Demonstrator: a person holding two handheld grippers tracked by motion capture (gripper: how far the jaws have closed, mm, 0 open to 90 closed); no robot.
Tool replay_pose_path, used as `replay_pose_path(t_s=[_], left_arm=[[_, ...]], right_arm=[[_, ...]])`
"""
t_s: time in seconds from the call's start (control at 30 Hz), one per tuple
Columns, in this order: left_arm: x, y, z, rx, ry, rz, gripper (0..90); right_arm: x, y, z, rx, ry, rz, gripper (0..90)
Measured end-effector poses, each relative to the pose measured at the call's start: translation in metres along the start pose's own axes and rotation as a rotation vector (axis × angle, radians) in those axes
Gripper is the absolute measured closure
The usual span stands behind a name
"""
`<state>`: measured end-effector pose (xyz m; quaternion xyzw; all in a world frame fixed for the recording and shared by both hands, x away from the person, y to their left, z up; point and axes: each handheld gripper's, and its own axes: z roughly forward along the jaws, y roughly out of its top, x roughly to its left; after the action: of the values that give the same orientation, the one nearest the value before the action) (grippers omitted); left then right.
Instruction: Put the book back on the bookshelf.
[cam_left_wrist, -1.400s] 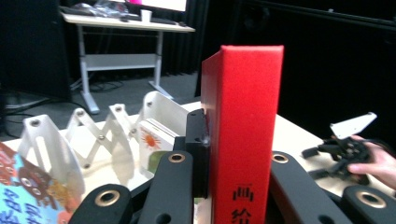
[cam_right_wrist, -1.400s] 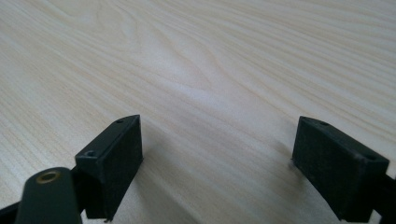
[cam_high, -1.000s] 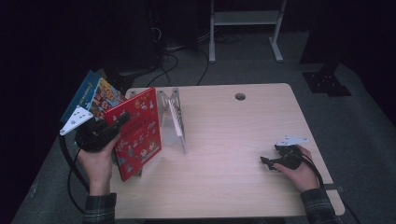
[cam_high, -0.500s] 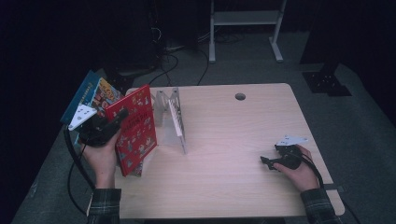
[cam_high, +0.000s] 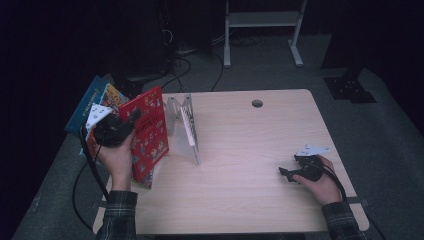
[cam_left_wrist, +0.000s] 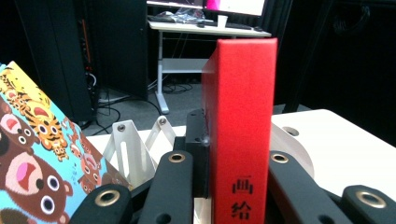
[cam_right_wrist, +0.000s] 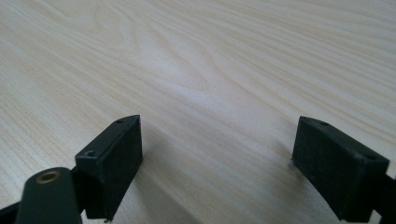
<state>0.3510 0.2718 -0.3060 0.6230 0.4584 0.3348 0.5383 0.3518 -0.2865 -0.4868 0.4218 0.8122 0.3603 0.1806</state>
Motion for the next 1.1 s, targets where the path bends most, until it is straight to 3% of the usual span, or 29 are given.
replay_pose_path(t_s=[0.43,1.1], left_arm=[[0.006,0.005,0.025,-0.017,0.039,0.007,79.5],[0.016,-0.005,0.059,-0.063,0.041,-0.016,79.5]], right_arm=[[-0.001,0.000,0.000,0.002,0.001,0.000,14.9],[-0.002,0.000,0.000,0.000,0.000,0.003,14.9]])
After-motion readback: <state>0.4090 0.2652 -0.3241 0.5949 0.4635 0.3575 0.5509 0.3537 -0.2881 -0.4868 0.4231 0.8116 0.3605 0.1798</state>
